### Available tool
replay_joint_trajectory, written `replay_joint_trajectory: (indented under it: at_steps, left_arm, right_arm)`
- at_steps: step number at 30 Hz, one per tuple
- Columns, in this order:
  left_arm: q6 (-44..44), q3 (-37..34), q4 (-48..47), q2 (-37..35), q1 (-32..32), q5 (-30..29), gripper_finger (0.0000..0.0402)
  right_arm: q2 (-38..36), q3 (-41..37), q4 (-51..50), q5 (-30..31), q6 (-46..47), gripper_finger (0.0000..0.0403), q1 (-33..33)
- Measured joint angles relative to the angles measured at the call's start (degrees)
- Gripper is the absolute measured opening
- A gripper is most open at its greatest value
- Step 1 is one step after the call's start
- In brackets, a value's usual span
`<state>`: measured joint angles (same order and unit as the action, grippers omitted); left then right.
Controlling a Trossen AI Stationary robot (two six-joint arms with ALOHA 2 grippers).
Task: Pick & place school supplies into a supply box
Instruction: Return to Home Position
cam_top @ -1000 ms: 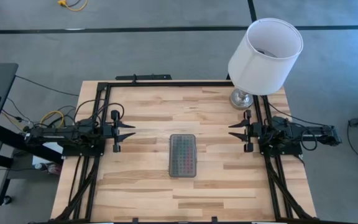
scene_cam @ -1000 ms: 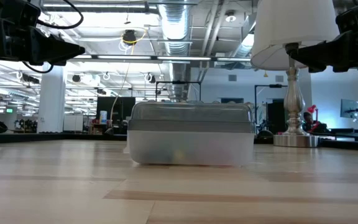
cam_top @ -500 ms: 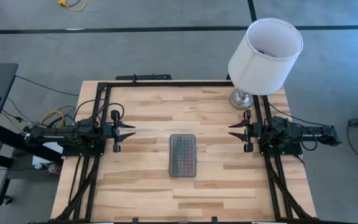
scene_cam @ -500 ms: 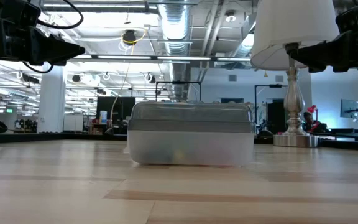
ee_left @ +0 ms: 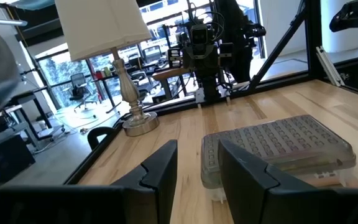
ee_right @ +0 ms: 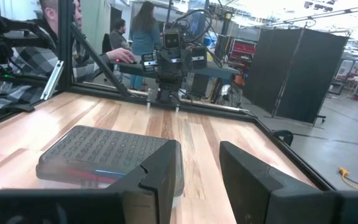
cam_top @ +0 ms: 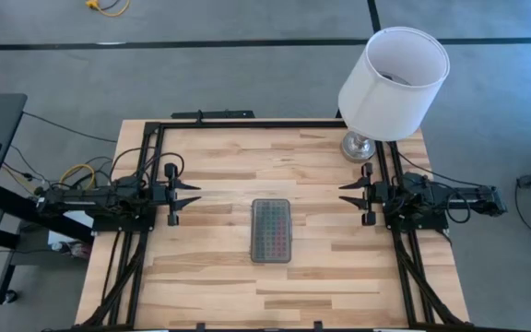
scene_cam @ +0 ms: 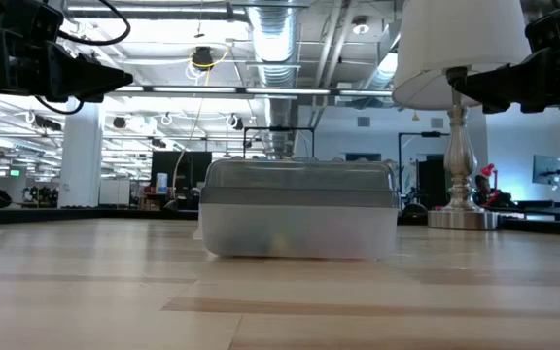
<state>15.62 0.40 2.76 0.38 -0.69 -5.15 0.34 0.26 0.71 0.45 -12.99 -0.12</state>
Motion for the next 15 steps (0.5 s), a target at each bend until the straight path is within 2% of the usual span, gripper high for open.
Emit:
replay_joint_trajectory:
  at_steps: [15]
  left_arm:
    - [-0.03,-0.01,-0.01,0.0,0.01,0.0,0.0112]
  right_arm:
    - [0.02,-0.01,-0.01,0.0,0.0,0.012,0.0]
